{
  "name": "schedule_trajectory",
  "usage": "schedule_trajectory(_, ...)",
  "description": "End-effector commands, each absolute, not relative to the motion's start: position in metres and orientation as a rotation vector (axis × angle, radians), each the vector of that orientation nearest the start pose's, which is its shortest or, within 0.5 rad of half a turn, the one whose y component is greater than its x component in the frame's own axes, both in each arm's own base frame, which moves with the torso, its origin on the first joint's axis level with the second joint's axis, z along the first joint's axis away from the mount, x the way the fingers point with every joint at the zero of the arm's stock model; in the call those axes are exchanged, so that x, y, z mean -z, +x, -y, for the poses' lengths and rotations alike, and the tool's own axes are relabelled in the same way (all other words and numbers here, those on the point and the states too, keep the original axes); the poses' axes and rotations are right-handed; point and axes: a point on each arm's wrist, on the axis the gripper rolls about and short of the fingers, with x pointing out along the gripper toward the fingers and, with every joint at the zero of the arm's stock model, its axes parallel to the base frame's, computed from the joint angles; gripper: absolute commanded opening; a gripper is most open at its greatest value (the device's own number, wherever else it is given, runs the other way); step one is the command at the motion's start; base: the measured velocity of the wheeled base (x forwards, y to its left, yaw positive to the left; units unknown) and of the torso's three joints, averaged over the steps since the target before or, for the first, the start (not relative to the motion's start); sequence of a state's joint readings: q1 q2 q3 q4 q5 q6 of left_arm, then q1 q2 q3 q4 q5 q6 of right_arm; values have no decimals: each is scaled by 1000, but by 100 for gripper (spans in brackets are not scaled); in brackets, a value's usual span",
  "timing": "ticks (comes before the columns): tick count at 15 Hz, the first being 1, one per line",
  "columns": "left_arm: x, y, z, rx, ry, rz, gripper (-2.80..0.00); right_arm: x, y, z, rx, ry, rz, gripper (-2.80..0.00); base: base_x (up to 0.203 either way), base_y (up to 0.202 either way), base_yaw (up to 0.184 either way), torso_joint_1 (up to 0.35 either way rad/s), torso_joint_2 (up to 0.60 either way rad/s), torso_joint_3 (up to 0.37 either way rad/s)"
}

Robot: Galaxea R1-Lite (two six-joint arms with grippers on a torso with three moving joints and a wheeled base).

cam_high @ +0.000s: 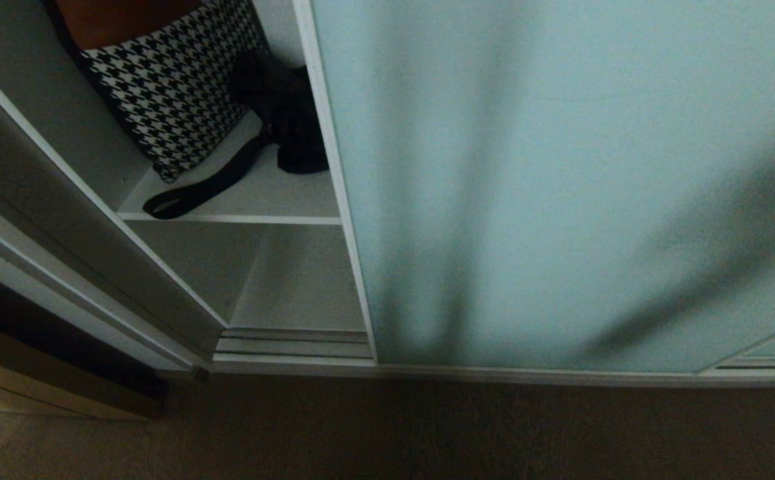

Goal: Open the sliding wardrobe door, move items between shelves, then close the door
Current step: Close the door

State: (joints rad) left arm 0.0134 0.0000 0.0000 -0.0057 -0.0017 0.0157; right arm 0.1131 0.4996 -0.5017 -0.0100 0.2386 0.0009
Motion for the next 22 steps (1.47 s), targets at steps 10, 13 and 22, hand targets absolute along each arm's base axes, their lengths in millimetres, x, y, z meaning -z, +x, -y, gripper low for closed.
schedule_trajectory(10,-76,-23,0,-12,15,5,-280,-136,-22,-5,-176,62,-14,-280,0,0,0,0,0,0)
schedule_trajectory(13,-76,-23,0,-12,15,5,-280,-119,-31,-5,-204,54,-37,-280,0,0,0,0,0,0)
schedule_trajectory(22,-76,-23,0,-12,15,5,-280,-76,-23,1,26,27,6,-280,0,0,0,0,0,0)
